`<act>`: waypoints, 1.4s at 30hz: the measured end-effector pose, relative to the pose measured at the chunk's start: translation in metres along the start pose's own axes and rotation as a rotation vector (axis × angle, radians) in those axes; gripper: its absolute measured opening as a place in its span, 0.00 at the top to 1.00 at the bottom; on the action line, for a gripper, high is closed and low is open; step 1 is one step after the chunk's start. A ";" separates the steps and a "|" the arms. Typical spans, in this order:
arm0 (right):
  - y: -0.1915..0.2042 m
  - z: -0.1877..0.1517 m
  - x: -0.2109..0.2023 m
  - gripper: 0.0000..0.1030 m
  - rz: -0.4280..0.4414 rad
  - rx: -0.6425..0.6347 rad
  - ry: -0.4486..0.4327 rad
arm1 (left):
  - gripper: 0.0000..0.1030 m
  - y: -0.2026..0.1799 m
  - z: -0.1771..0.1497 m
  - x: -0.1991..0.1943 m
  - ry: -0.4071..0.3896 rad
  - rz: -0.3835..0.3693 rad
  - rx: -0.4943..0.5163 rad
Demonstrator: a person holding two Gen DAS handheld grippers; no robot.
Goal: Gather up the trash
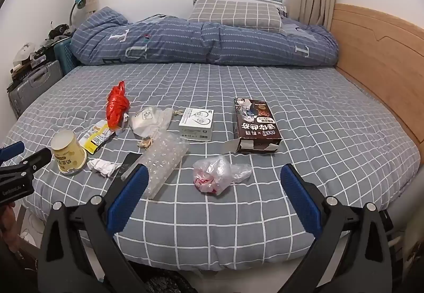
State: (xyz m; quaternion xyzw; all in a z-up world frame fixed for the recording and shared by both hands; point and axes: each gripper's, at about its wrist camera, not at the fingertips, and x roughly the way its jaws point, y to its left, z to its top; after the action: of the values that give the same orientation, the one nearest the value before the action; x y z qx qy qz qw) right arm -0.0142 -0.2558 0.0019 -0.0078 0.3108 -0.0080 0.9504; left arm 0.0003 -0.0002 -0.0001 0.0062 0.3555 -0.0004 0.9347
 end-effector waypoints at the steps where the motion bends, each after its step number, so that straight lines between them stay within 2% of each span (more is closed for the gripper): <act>1: 0.000 -0.001 0.000 0.07 -0.001 -0.001 0.000 | 0.06 0.000 0.000 0.001 0.000 0.001 0.000; 4: 0.001 -0.004 0.002 0.07 -0.002 -0.005 0.006 | 0.06 -0.007 0.001 0.002 0.002 0.014 0.021; 5: 0.002 -0.004 0.002 0.07 -0.002 -0.005 0.008 | 0.06 -0.001 0.001 0.000 -0.002 -0.006 0.000; 14: -0.008 0.007 0.000 0.07 0.000 -0.008 0.002 | 0.05 0.001 -0.002 -0.001 -0.010 0.008 -0.006; 31: -0.007 0.001 -0.005 0.07 -0.004 0.020 -0.011 | 0.05 0.006 0.000 -0.001 -0.009 0.025 0.005; 42: -0.007 0.001 -0.004 0.07 -0.002 0.014 -0.013 | 0.05 0.004 0.001 -0.002 -0.010 0.007 0.006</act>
State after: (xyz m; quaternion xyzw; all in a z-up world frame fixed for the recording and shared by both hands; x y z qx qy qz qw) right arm -0.0164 -0.2623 0.0054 -0.0014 0.3047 -0.0110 0.9524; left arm -0.0010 0.0041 0.0021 0.0105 0.3508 0.0018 0.9364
